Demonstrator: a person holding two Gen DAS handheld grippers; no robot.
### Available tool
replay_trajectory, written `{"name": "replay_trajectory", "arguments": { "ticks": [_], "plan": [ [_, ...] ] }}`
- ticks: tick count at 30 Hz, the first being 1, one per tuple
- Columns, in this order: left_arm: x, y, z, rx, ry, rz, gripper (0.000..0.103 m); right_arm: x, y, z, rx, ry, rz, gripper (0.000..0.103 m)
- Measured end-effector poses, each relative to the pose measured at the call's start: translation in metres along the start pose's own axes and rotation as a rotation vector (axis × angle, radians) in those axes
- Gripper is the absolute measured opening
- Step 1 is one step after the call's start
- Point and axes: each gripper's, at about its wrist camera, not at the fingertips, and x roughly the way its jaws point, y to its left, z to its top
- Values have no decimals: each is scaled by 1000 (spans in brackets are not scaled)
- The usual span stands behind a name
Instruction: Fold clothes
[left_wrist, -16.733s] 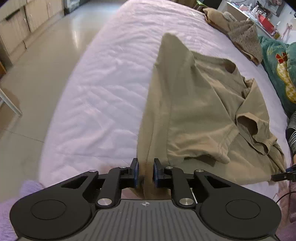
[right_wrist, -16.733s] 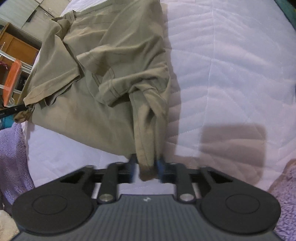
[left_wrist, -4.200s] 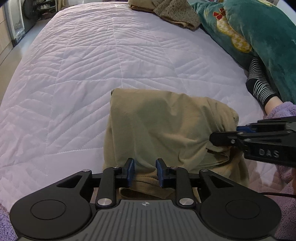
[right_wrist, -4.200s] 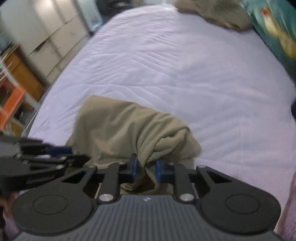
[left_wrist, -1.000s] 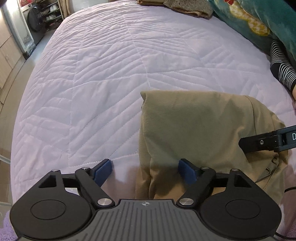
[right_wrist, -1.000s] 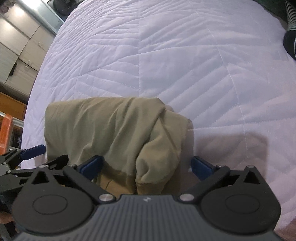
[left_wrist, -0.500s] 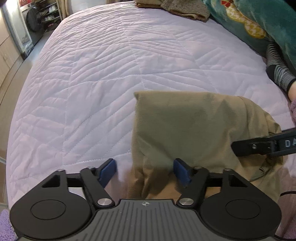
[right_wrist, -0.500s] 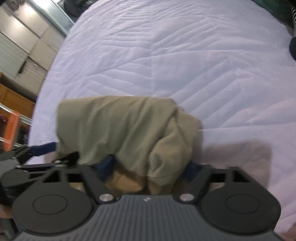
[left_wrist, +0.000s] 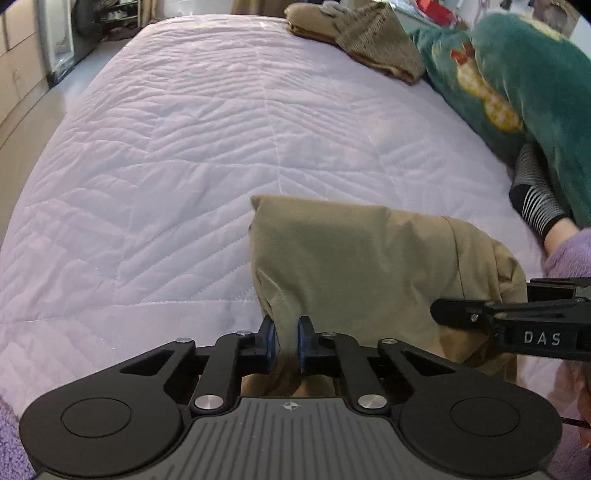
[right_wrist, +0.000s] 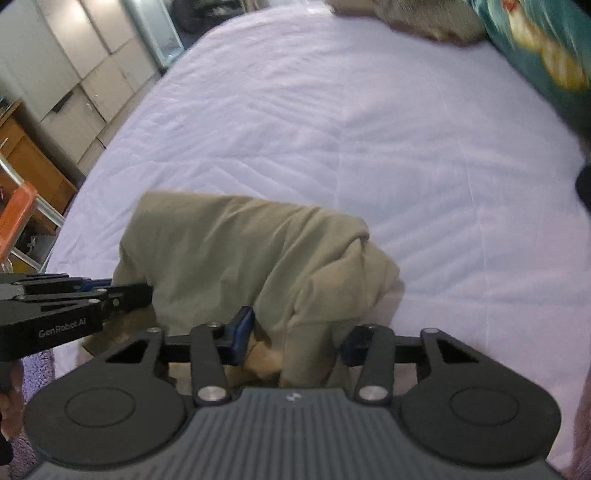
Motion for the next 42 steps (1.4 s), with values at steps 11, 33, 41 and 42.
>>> {"name": "replay_trajectory", "arguments": {
  "ticks": [11,33,41,42],
  "plan": [
    [-19,13,55,4,-162,87,11,-10,31,58,-157,-179,4,40],
    [79,70,195,-36,-150,268,15,127,11,213,-66,-191,72,39],
    [104,54,175,167,-140,367,21,152,5,205,-102,-153,52,48],
    [99,56,176,155,-148,366,25,151,4,207,-100,-142,55,49]
  ]
}}
